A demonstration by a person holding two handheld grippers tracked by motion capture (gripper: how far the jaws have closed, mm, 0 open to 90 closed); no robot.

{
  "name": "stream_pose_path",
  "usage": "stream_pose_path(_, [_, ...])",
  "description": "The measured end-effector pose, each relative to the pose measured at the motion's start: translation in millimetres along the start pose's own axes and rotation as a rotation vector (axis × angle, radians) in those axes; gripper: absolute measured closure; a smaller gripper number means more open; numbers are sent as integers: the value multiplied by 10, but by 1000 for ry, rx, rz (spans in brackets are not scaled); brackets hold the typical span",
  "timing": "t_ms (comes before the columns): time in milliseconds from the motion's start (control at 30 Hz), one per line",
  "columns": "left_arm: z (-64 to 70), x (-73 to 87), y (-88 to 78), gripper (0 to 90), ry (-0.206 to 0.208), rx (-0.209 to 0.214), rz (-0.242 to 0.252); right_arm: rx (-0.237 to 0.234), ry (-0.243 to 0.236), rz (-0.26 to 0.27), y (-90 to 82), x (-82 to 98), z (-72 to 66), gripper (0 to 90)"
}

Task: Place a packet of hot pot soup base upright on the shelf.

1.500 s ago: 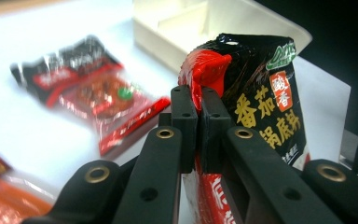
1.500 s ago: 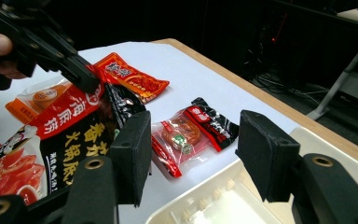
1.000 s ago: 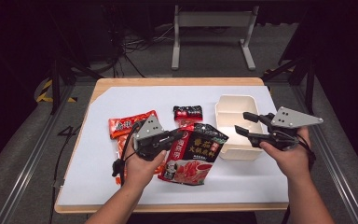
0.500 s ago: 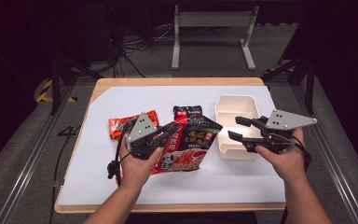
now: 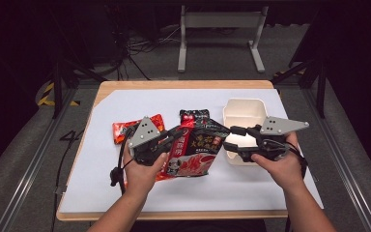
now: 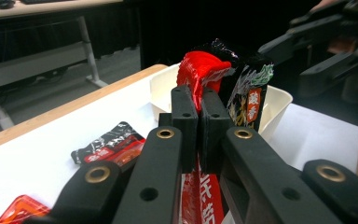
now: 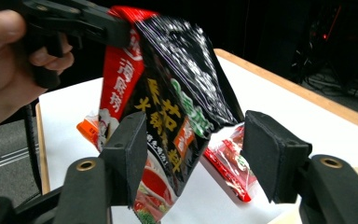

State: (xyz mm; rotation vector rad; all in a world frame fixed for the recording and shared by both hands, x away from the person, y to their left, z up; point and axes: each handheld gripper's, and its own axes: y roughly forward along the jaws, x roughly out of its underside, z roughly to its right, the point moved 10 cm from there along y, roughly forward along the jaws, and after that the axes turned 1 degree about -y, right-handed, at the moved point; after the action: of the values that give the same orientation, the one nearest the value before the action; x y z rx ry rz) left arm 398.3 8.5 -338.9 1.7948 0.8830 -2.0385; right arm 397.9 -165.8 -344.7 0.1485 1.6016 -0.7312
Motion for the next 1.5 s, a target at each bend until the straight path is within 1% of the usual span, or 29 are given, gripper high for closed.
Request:
stream_pose_path(233, [43,-17,-6,872,3,17,12,-8,39,-17,115,68,-3,416])
stream_pose_path(300, [58,-16,-3,872,1,23,13,-23,65,-23,147,86,-12,449])
stream_pose_path(367, [65,-19,-1,872,2,27,15,-22,87,-26,165,98,1,480])
stream_pose_path(467, [89,-21,-2,872,-4,40,17,-22,90,-41,190,123,17,472])
stream_pose_path(600, [123,-21,5,872,0,49,18,-43,100,-59,224,151,-4,450])
stream_pose_path(633, [129,-21,7,871,2,52,18,-54,111,-67,234,159,-20,454])
stream_pose_path(667, [138,-20,10,871,3,54,17,-55,112,-72,239,164,-23,464])
stream_pose_path(733, [151,-19,20,871,7,56,17,-65,120,-78,246,167,-45,504])
stream_pose_path(967, [184,-4,42,869,14,62,8,-82,129,-92,242,171,-79,623])
stream_pose_path(1033, [185,-1,42,868,8,69,8,-74,124,-104,237,183,-71,661])
stream_pose_path(1100, [178,1,43,866,-1,75,8,-76,129,-109,234,190,-72,699])
stream_pose_path(1200, [171,4,40,865,-6,74,8,-76,128,-114,228,192,-71,738])
stream_pose_path(1333, [154,-7,24,862,-6,68,11,-74,132,-108,227,163,-72,760])
stream_pose_path(1500, [115,-17,-1,844,-18,80,9,-59,101,-120,207,85,-76,774])
